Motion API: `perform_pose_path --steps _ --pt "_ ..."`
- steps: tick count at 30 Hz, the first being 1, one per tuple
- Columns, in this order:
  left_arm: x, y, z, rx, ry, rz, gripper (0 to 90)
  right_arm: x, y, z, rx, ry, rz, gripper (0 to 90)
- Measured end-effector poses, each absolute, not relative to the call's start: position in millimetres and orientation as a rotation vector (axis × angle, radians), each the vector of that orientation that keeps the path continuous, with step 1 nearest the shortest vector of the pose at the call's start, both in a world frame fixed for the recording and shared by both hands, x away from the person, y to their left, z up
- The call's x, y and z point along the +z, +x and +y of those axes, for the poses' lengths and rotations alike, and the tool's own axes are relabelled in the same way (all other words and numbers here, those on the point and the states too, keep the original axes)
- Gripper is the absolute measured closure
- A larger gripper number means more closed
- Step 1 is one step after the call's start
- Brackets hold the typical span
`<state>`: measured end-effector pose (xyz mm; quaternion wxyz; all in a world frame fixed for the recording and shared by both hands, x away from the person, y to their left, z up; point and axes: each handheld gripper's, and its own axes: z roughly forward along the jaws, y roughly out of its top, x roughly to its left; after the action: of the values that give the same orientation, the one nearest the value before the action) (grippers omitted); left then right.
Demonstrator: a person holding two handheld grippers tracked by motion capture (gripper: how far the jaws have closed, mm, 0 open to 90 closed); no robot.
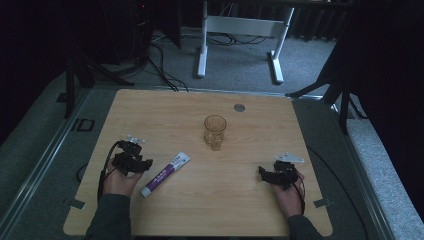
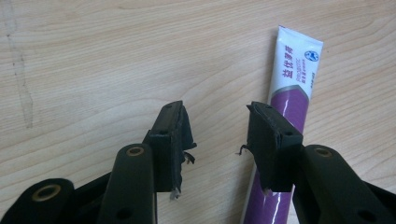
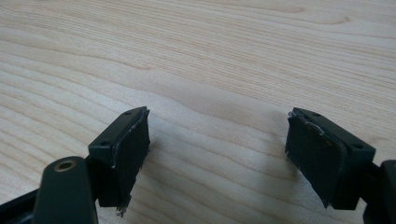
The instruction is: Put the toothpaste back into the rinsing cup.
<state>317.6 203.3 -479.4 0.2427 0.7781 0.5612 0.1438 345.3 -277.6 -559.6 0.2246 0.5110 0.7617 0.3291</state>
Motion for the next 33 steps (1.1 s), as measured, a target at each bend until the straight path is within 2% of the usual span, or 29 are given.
perform_pose_path --steps 33 --pt "-487.4 320.5 184.1 0.337 2.226 1.510 56.0 -559.6 345.3 -277.6 0.908 1.410 2.101 21.6"
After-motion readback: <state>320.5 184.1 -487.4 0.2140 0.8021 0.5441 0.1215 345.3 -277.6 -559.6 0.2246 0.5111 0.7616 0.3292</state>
